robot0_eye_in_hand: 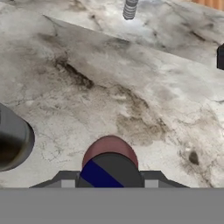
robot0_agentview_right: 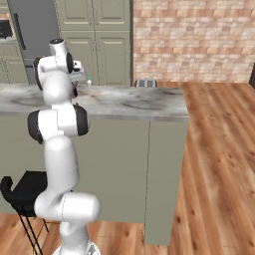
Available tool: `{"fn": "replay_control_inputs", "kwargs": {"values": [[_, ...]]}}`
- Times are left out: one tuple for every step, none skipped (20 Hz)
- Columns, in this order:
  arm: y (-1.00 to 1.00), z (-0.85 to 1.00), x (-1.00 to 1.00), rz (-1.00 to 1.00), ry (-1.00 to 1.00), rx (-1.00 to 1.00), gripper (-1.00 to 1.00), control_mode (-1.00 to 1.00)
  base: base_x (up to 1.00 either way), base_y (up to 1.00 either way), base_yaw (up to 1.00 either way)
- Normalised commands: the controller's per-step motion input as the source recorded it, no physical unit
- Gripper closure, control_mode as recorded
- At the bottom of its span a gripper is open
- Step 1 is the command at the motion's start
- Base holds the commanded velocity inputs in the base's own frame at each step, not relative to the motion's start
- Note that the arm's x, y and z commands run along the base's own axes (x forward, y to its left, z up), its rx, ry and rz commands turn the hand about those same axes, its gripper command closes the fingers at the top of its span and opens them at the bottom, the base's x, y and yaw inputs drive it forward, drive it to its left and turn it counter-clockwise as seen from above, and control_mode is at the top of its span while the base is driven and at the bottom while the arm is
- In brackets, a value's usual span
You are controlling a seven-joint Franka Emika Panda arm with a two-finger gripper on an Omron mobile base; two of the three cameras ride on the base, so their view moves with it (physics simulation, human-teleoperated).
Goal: Place the drinks on the dining counter in a tight cluster.
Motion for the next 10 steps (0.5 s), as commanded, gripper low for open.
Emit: {"fn": "replay_control_inputs", "kwargs": {"values": [[-0.06, -0.04, 0.0, 0.0, 0.0, 0.07, 1.0, -1.0, 0.0, 0.0, 0.0], [-0.25, 0.0, 0.0, 0.0, 0.0, 0.14, 1.0, -1.0, 0.0, 0.0, 0.0], [-0.29, 0.0, 0.0, 0.0, 0.0, 0.16, 1.0, -1.0, 0.0, 0.0, 0.0], [-0.29, 0.0, 0.0, 0.0, 0.0, 0.15, 1.0, -1.0, 0.0, 0.0, 0.0], [-0.28, 0.0, 0.0, 0.0, 0.0, 0.13, 1.0, -1.0, 0.0, 0.0, 0.0], [-0.26, 0.0, 0.0, 0.0, 0.0, 0.11, 1.0, -1.0, 0.0, 0.0, 0.0], [-0.24, 0.0, 0.0, 0.0, 0.0, 0.09, 1.0, -1.0, 0.0, 0.0, 0.0], [-0.25, 0.0, 0.0, -0.02, 0.0, 0.07, 1.0, -1.0, 0.0, 0.0, 0.0], [-0.24, 0.0, 0.06, -0.03, 0.02, 0.05, 1.0, -1.0, 0.0, 0.0, 0.0], [-0.24, 0.0, 0.18, -0.04, 0.1, 0.03, 1.0, -1.0, 0.0, 0.0, 0.0]]}}
